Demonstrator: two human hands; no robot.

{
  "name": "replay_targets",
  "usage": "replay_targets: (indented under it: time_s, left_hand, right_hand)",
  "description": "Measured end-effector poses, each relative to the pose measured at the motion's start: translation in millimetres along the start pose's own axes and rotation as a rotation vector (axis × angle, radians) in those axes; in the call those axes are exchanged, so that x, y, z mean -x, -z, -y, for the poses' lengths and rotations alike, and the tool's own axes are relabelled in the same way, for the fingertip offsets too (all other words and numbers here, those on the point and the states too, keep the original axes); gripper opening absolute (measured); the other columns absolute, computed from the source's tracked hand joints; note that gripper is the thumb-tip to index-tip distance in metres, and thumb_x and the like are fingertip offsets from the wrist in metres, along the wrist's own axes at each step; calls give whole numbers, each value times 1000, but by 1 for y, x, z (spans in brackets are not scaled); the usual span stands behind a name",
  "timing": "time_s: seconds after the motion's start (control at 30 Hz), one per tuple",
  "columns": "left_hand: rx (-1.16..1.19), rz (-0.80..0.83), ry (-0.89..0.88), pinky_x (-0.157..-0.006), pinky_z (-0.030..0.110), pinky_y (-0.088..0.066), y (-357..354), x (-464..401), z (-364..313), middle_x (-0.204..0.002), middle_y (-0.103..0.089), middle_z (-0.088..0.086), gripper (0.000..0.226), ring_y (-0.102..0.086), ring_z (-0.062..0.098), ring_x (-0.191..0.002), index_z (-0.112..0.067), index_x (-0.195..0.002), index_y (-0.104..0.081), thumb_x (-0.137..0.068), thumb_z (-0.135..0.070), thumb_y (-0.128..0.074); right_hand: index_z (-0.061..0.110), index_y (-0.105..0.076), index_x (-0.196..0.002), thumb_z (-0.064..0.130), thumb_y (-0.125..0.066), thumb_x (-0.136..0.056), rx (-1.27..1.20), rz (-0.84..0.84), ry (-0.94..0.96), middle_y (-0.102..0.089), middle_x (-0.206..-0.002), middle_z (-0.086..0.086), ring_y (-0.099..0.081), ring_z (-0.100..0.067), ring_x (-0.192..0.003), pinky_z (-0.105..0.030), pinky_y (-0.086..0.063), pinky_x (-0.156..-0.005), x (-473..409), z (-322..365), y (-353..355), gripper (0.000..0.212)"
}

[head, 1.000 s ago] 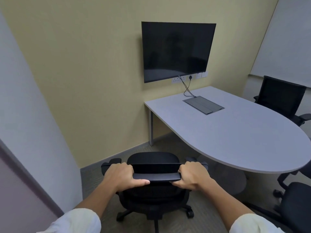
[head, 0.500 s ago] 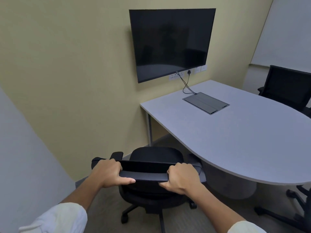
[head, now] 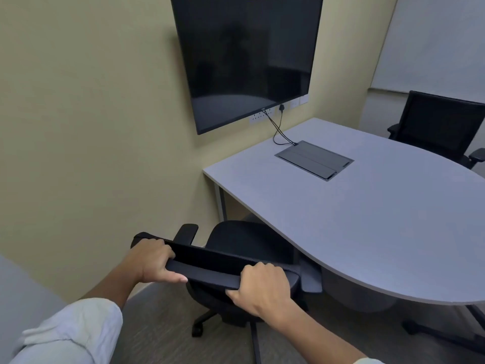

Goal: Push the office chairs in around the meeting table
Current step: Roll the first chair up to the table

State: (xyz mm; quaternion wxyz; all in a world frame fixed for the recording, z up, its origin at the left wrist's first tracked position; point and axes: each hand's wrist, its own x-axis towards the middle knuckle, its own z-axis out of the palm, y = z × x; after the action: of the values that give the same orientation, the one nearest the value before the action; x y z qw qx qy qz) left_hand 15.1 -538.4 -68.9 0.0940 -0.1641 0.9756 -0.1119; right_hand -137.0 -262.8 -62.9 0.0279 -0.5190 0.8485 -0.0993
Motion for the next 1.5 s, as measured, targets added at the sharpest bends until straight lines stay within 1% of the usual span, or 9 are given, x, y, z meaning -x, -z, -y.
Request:
replay_targets:
  time_s: [0.2,0.4,0.5,0.67,0.83,0.97,1.07,1.33,1.5]
  left_hand:
    - [-21,8,-178,-47,33,-20,-5,-64,83,-46,-36,-5,79,-34,14,-43,-21,-55,-40,-57,-99,-32]
    - [-7,-17,-282,-50,35,-21,-8,-126,129,-49,-38,-5,82,-48,19,-54,-20,-56,-42,-54,-101,-27]
    - [5,-48,-328,-50,34,-23,-13,-157,147,-48,-39,-5,81,-48,19,-52,-21,-55,-41,-54,-101,-29]
    - [3,-69,-377,-51,35,-32,-9,-202,159,-47,-43,-5,77,-50,18,-49,-22,-55,-45,-56,-98,-33]
    - [-27,-78,-397,-52,35,-33,-6,-241,169,-49,-47,-4,77,-51,18,-51,-21,-56,-47,-56,-96,-32]
    - [-36,-61,-434,-48,31,-24,0,-270,174,-47,-43,-5,74,-39,11,-45,-22,-54,-41,-57,-95,-31]
    - [-17,-37,-437,-47,31,-23,1,-291,178,-47,-44,-5,75,-41,8,-45,-23,-54,-44,-57,-97,-30]
    - [90,38,-464,-50,27,-28,3,-354,185,-50,-51,-7,73,-52,8,-52,-22,-56,-52,-59,-95,-42]
    - [158,-112,-566,-56,28,-33,-16,-403,218,-56,-49,-10,69,-48,3,-56,-30,-59,-45,-64,-99,-42]
  right_hand:
    - [20,-51,-75,61,-52,-87,-27,26,-130,-49,-70,-2,-63,-31,-76,-38,-36,-60,-63,50,-14,44]
    - [21,-47,-71,61,-56,-85,-53,16,-239,-42,-63,2,-63,-29,-73,-36,-36,-59,-115,64,-19,44]
    - [22,-46,-69,60,-55,-85,-60,-6,-285,-41,-61,3,-62,-28,-71,-36,-36,-58,-140,65,-21,42]
    - [22,-49,-72,57,-54,-85,-36,-52,-338,-62,-71,-2,-64,-29,-71,-36,-35,-58,-172,55,-22,38]
    - [21,-48,-69,56,-56,-84,-33,-62,-381,-42,-59,2,-59,-29,-64,-36,-34,-57,-202,45,-26,39]
    - [22,-42,-63,53,-54,-84,-43,-100,-407,-35,-56,3,-42,-26,-55,-36,-31,-56,-221,33,-26,39]
    - [23,-36,-59,49,-56,-84,-44,-115,-417,-33,-54,4,-37,-24,-52,-35,-28,-54,-232,24,-24,41]
    - [20,-36,-60,42,-61,-86,-67,-113,-469,-36,-57,2,-41,-25,-56,-36,-30,-55,-265,-3,-9,42]
    - [19,-38,-59,36,-65,-84,-109,-134,-507,-39,-59,0,-46,-27,-57,-34,-25,-52,-294,-2,-8,40]
